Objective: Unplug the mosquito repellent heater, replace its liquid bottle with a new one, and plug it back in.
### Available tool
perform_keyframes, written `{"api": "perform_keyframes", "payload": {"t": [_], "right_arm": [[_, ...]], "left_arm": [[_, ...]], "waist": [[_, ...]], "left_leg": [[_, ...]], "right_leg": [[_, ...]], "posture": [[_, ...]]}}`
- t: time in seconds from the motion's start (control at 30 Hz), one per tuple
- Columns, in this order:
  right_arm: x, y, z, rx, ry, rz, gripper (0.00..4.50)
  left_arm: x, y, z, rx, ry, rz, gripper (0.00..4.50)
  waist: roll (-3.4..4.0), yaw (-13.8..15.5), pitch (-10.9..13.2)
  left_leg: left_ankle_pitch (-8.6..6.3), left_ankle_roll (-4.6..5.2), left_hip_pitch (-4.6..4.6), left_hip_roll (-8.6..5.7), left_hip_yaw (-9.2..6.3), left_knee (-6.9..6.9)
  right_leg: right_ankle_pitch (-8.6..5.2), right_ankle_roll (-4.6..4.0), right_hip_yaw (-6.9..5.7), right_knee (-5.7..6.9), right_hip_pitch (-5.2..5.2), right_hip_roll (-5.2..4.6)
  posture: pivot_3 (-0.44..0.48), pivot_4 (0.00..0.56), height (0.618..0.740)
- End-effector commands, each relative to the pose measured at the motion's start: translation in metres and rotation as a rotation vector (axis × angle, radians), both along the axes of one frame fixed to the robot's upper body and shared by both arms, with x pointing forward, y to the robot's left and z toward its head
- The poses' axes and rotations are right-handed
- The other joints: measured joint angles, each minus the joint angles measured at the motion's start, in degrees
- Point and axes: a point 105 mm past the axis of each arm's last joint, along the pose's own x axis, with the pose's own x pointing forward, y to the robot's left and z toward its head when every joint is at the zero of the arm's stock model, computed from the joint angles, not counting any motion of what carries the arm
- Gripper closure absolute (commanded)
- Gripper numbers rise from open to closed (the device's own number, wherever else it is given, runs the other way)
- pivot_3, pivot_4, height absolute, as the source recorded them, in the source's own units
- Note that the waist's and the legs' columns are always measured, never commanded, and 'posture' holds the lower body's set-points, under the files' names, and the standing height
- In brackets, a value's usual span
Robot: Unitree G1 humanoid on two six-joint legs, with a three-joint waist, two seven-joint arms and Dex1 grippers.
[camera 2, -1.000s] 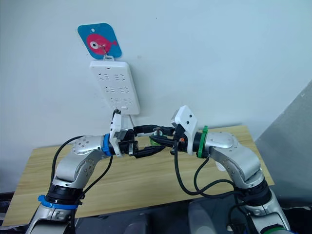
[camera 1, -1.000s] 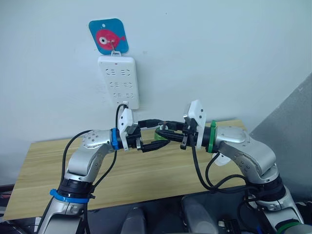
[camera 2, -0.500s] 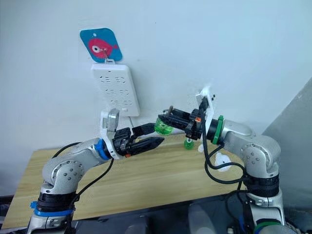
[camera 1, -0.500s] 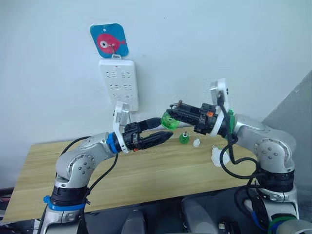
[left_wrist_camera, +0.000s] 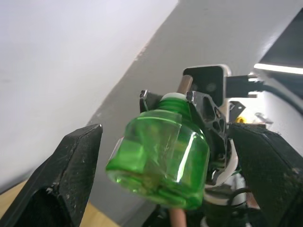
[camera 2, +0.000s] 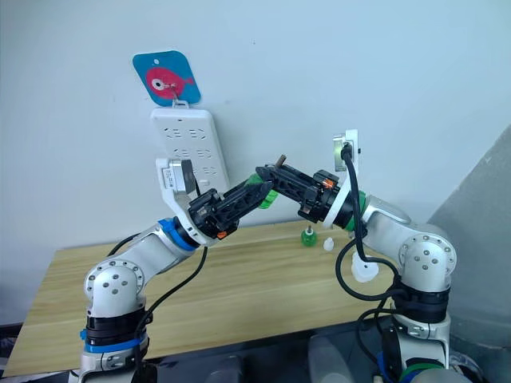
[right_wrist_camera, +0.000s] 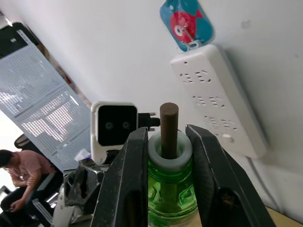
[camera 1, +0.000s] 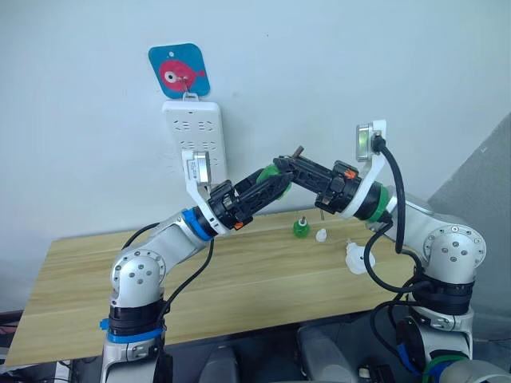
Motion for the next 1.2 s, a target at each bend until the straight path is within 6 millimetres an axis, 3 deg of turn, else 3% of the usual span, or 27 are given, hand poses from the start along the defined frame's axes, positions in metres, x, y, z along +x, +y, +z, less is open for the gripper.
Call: {"api": "perform_keyframes", "payload": {"t": [0.03, 0.4, 1.13, 1.2], "right_arm": [[-0.006, -0.002, 0.013, 0.070, 0.003, 0.031, 3.67], [-0.003, -0.012, 0.022, 0.126, 0.069, 0.041, 3.67], [-0.012, -0.007, 0.021, 0.158, 0.121, 0.102, 3.67], [-0.012, -0.006, 0.021, 0.157, 0.122, 0.103, 3.67]], "left_arm": [[-0.008, 0.004, 0.009, -0.005, -0.038, -0.036, 0.00], [-0.010, 0.014, 0.010, 0.017, -0.045, -0.094, 0.00], [-0.014, 0.003, 0.020, -0.056, -0.019, -0.150, 0.00], [-0.015, 0.002, 0.019, -0.056, -0.011, -0.166, 0.39]], "waist": [[0.04, -0.05, -0.11], [0.16, -0.36, -0.42], [0.20, -0.38, -0.53], [0.20, -0.38, -0.53]], "left_leg": [[0.00, 0.00, 0.00, 0.00, 0.00, 0.00], [-0.03, 0.05, 0.00, 0.00, 0.01, 0.00], [-0.07, 0.12, 0.00, 0.01, 0.05, 0.00], [-0.07, 0.12, 0.00, 0.01, 0.05, 0.00]], "right_leg": [[0.00, 0.00, 0.00, 0.00, 0.00, 0.01], [-0.01, 0.00, 0.01, -0.04, 0.01, 0.03], [-0.02, 0.01, 0.07, -0.06, 0.01, 0.04], [-0.02, 0.01, 0.07, -0.06, 0.01, 0.04]], "posture": [[-0.180, 0.097, 0.720], [-0.177, 0.093, 0.720], [-0.175, 0.087, 0.720], [-0.175, 0.085, 0.720]]}}
